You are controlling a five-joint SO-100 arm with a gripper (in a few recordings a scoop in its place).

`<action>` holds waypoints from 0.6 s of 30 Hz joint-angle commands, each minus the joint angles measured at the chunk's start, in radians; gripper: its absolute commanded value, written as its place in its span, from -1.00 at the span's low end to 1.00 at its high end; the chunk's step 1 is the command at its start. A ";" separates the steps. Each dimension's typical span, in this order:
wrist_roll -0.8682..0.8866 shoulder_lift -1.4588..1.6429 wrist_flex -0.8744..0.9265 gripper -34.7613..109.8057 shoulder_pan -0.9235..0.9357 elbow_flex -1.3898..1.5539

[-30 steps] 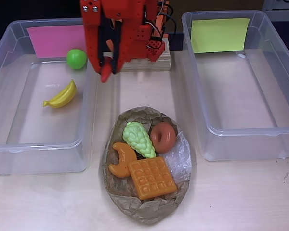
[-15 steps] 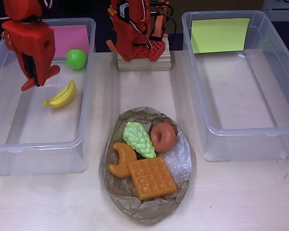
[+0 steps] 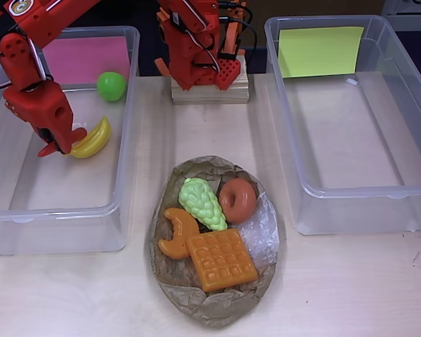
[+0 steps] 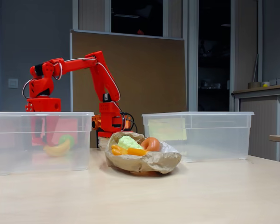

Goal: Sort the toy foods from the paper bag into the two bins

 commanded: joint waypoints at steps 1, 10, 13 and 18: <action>-0.005 0.008 0.051 -0.32 -0.012 -0.063; -0.025 0.080 0.095 -0.28 -0.014 -0.063; -0.028 0.107 0.110 -0.28 -0.015 -0.063; -0.005 0.163 0.169 -0.28 -0.058 -0.063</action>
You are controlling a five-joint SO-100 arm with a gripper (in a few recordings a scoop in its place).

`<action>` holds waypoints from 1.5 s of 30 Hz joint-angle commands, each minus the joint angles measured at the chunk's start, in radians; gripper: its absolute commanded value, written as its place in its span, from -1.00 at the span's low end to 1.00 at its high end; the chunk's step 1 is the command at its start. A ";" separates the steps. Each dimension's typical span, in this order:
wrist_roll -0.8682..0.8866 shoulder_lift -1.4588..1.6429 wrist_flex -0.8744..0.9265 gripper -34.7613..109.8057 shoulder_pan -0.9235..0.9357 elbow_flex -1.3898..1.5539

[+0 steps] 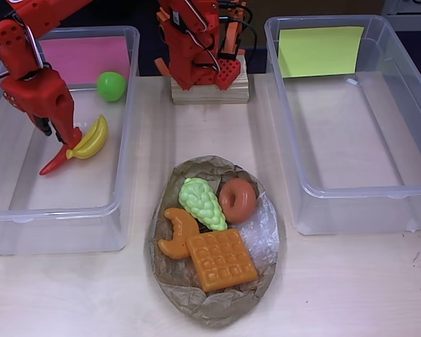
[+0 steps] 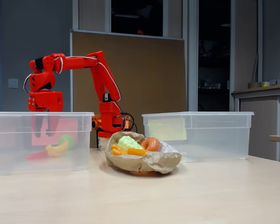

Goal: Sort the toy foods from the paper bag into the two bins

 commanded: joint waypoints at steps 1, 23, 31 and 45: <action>0.029 0.101 0.063 -0.27 -0.040 -0.032; 0.141 0.666 0.291 -0.26 -0.681 0.015; 0.373 0.437 0.287 -0.21 -1.002 0.020; 0.466 0.055 0.291 -0.11 -1.143 -0.221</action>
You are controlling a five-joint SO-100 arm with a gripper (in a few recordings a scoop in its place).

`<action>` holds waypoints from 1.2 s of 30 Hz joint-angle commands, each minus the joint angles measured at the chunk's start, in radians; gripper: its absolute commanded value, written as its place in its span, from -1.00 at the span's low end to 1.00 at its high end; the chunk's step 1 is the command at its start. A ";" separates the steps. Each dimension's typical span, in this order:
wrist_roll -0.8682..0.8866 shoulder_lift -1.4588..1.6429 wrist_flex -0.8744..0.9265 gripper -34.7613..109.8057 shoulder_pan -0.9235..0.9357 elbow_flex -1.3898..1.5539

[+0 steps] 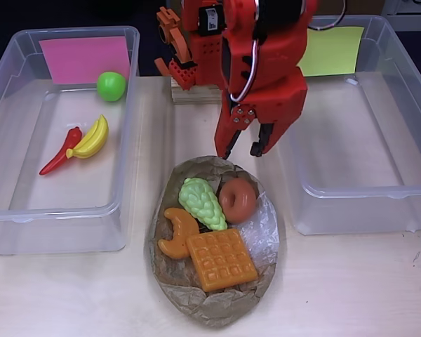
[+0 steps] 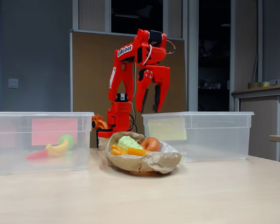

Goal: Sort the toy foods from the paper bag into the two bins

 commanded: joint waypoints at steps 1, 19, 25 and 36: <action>-0.071 -0.126 0.072 -0.09 -0.003 -0.189; -0.365 -0.482 0.115 -0.01 0.101 -0.414; -0.374 -0.451 0.114 -0.01 0.120 -0.293; -0.426 -0.460 -0.003 -0.04 0.161 -0.218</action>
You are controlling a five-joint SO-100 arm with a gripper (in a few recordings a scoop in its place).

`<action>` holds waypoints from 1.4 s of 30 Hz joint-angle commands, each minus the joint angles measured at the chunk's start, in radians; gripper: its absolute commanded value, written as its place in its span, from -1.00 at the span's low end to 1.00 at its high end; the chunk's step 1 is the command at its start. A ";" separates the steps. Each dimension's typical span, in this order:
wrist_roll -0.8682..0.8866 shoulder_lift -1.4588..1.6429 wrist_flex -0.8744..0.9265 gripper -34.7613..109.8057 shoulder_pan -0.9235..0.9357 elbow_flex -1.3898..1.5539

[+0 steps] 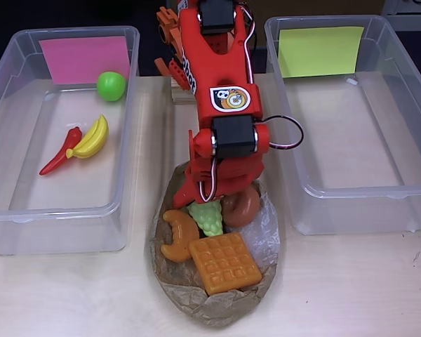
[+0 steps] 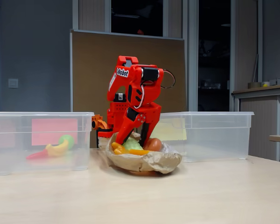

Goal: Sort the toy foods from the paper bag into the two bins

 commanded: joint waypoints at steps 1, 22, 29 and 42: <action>-0.012 0.051 -0.018 -0.05 0.008 0.014; 0.049 0.206 0.095 -0.52 0.015 0.020; 0.098 0.526 0.106 -0.51 0.006 0.198; -0.058 0.992 0.107 -0.50 0.284 0.342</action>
